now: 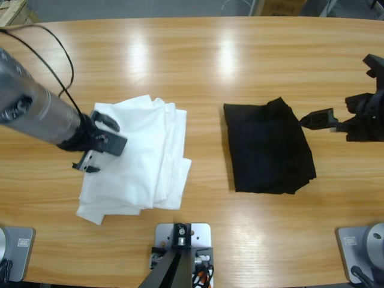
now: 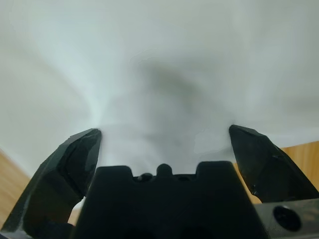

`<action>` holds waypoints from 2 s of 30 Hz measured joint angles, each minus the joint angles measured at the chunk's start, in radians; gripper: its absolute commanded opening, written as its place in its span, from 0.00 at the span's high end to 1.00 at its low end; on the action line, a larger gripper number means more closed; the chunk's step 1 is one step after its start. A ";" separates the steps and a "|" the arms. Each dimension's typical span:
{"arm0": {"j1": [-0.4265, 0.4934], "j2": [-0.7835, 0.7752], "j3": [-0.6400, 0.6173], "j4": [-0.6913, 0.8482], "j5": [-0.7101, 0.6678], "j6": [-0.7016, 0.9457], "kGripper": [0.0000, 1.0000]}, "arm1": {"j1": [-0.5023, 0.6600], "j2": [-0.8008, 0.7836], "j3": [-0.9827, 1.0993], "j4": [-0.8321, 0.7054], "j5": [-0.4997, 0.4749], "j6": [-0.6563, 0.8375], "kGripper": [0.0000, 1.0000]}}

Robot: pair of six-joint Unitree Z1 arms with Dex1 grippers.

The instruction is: Fold clothes

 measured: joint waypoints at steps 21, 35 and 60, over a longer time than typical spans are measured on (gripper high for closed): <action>-0.028 0.172 -0.383 -0.096 -0.702 -1.487 0.05 | -0.327 -0.024 0.289 -0.284 0.302 0.193 0.01; -0.130 0.353 -0.449 -0.177 -0.373 -1.896 0.05 | -0.340 0.131 0.502 -0.630 0.350 0.367 0.13; -0.198 0.494 -0.611 -0.274 -0.346 -1.939 0.53 | -0.354 0.226 0.607 -0.924 0.451 0.384 0.30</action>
